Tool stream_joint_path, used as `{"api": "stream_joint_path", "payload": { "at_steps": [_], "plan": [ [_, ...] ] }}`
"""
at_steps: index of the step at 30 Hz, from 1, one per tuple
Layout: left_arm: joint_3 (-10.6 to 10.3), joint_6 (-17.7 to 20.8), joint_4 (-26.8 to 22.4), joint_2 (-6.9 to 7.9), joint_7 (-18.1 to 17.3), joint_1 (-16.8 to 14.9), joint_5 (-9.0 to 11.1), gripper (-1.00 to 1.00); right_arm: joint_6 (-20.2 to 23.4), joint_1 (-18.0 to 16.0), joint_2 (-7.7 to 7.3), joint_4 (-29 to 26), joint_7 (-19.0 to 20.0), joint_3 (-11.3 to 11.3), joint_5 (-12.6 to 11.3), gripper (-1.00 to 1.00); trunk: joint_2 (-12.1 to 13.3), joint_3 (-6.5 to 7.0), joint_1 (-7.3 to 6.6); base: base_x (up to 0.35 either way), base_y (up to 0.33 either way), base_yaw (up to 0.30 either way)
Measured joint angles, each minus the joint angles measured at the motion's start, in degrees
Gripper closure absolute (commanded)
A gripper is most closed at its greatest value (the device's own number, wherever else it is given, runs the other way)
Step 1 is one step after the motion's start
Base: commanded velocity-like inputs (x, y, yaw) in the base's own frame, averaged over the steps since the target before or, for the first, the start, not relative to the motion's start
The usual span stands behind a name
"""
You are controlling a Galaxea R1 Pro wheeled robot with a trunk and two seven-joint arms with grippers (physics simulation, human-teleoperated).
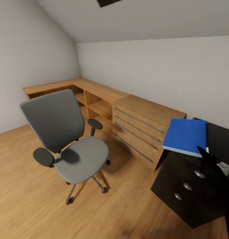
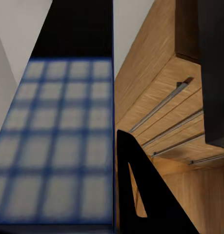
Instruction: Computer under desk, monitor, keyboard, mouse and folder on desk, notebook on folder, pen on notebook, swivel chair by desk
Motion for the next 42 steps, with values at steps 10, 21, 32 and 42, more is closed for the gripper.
{"api": "stream_joint_path", "payload": {
  "at_steps": [10, 21, 32, 42],
  "plan": [
    [-0.2, -0.5, 0.0, -0.03, 0.0, 0.0, -0.2, -1.00, -0.1, 0.0, 0.02, 0.9, -0.3, -2.7, 0.0, 1.00, 0.0, 0.00, 0.00, 0.000, -0.155, -0.295],
    [-0.2, -0.6, 0.1, -0.03, 0.0, 0.0, -0.2, -1.00, -0.2, 0.0, 0.01, 1.5, -0.2, -4.8, 0.0, 1.00, 0.0, 0.00, 0.00, 0.000, -0.035, -0.295],
    [-0.2, -0.6, 0.1, -0.07, 0.0, 0.0, -0.2, -1.00, -0.7, 0.0, 0.05, 4.0, -0.2, -4.7, 0.0, 1.00, 0.0, 0.00, 0.00, 0.000, 0.000, -0.295],
    [-1.3, -0.6, 0.1, -0.11, 0.3, 0.0, -2.1, -1.00, 0.0, 0.0, -0.84, -0.4, -4.2, -4.4, 0.3, 1.00, 4.0, 1.79, -2.19, 0.000, 0.000, -0.119]
  ]
}}
